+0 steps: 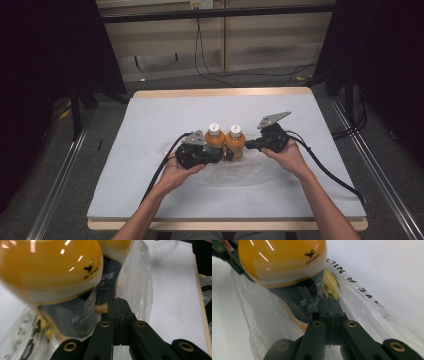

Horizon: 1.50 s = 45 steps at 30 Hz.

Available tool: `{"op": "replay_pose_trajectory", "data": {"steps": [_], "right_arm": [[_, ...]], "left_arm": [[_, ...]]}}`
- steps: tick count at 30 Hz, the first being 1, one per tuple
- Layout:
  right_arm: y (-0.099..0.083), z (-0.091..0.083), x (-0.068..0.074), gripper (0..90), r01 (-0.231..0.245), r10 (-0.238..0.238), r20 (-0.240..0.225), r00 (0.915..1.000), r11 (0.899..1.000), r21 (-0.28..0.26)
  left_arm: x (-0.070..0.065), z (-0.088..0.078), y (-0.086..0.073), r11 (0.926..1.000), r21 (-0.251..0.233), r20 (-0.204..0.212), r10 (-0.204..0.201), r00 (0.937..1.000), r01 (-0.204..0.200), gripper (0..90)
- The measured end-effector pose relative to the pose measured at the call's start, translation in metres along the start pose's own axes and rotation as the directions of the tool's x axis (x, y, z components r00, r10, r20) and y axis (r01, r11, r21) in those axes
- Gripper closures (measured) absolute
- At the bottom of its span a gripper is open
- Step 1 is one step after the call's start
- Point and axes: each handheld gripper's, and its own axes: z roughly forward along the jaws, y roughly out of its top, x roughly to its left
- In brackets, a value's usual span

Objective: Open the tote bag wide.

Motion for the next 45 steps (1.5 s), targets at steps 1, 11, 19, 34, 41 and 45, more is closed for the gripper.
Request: {"op": "replay_pose_trajectory", "data": {"steps": [1,11,19,34,41,45], "right_arm": [[-0.001,0.002,-0.001,90.0,-0.012,0.012,-0.021,0.9997,1.000,-0.006],[-0.003,0.025,-0.012,90.0,-0.034,0.035,-0.016,0.9992,0.998,0.045],[-0.009,0.041,-0.016,90.0,-0.053,0.055,-0.023,0.9982,0.995,0.088],[-0.003,0.063,-0.026,90.0,-0.063,0.064,-0.004,0.9979,0.988,0.141],[0.006,0.073,-0.031,90.0,-0.077,0.077,0.005,0.9970,0.987,0.142],[0.009,0.077,-0.032,90.0,-0.090,0.088,0.023,0.9959,0.987,0.136]], "left_arm": [[0.000,0.004,-0.001,1.0000,-0.002,0.006,0.000,1.0000,0.000,90.0],[-0.007,0.034,-0.009,0.9935,0.108,-0.042,0.041,0.9983,-0.036,90.0],[-0.014,0.040,-0.019,0.9893,0.134,-0.042,0.064,0.9970,-0.058,90.0],[-0.023,0.042,-0.024,0.9795,0.177,0.024,0.093,0.9954,-0.096,90.0],[-0.031,0.042,-0.028,0.9831,0.150,0.062,0.096,0.9934,-0.105,90.0],[-0.034,0.040,-0.028,0.9783,0.170,0.080,0.106,0.9912,-0.118,90.0]]}}
